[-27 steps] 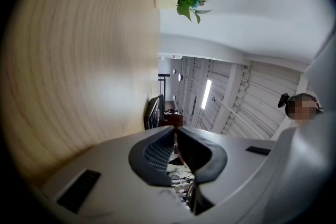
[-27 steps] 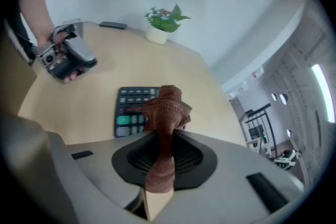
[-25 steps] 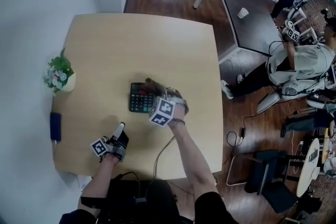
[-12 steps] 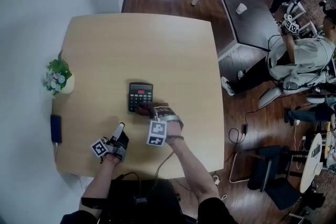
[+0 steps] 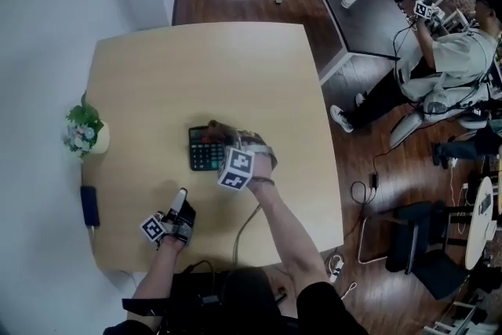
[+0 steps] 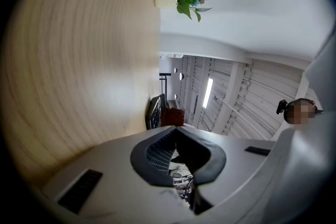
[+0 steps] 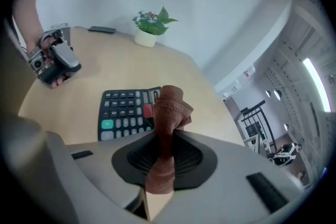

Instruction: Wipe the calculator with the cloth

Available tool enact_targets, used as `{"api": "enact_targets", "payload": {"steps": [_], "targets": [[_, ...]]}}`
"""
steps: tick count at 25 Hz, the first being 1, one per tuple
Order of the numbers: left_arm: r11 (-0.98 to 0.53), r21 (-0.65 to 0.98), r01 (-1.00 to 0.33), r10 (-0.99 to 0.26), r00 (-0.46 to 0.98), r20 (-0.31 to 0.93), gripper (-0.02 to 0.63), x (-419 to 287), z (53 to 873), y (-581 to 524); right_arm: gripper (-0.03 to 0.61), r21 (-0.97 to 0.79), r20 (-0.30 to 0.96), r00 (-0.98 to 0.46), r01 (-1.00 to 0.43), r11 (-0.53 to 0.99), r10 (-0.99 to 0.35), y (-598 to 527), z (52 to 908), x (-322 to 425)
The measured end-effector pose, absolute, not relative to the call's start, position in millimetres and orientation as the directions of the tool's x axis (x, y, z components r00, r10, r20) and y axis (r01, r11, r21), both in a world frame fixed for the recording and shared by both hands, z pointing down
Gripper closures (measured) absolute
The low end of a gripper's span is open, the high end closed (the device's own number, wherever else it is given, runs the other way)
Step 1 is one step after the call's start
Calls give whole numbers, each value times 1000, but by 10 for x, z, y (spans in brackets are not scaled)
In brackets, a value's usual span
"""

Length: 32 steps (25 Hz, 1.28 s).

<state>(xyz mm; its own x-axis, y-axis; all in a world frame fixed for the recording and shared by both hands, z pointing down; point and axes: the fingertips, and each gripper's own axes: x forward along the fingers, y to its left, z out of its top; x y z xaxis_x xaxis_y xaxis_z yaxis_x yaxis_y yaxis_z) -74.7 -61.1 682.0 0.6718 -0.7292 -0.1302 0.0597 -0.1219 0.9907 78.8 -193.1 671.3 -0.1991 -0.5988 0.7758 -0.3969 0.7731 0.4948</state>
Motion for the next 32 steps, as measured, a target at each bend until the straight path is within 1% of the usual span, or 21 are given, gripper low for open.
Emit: {"api": "enact_targets", "payload": {"steps": [2, 4, 8, 11, 12, 13, 14, 15, 17, 18, 20, 22, 25, 29, 32], "targets": [[-122, 991, 60, -728, 673, -131, 604, -738, 6819, -602, 514, 475, 794, -199, -387, 790, -575, -2008, 6816, 738], [-122, 991, 59, -728, 674, -130, 604, -722, 6815, -585, 512, 453, 819, -204, -346, 822, -537, -1880, 6932, 652], [-120, 992, 51, -719, 684, -122, 604, -720, 6825, -590, 512, 425, 855, -194, -269, 864, -481, -1274, 7112, 481], [-114, 993, 35, -711, 695, -107, 604, -716, 6849, -623, 512, 337, 899, -215, -220, 915, -382, -670, 7290, 341], [-116, 993, 24, -707, 700, -99, 606, -698, 6849, -641, 512, 284, 909, -241, -237, 929, -340, -500, 7327, 315], [-121, 993, 7, -700, 708, -90, 607, -668, 6844, -670, 512, 226, 911, -278, -283, 932, -305, -390, 7333, 313], [-130, 991, -12, -690, 719, -82, 606, -623, 6838, -711, 512, 162, 900, -328, -360, 919, -287, -361, 7300, 341], [-141, 990, -30, -675, 734, -73, 604, -565, 6831, -760, 512, 90, 877, -383, -461, 883, -289, -420, 7225, 402], [-162, 985, -57, -632, 773, -59, 591, -414, 6812, -860, 512, -60, 804, -470, -673, 737, -364, -762, 6993, 625], [-171, 983, -68, -609, 792, -51, 591, -332, 6803, -903, 512, -123, 762, -486, -758, 641, -428, -1004, 6875, 780], [-191, 978, -83, -573, 818, -42, 591, -189, 6796, -987, 512, -221, 682, -474, -860, 460, -558, -1511, 6711, 1099], [-203, 976, -83, -550, 834, -43, 591, -73, 6794, -1058, 512, -287, 639, -444, -895, 341, -628, -1921, 6672, 1303], [-188, 979, -74, -531, 846, -38, 591, 56, 6815, -1090, 512, -368, 625, -443, -893, 257, -643, -2258, 6815, 1340], [-134, 990, -37, -567, 822, -46, 591, 46, 6871, -1144, 512, -464, 609, -532, -841, 279, -588, -2126, 6961, 1079], [-136, 990, -27, -572, 818, -56, 595, 57, 6853, -1174, 512, -481, 610, -546, -831, 279, -574, -1818, 6974, 983]]}}
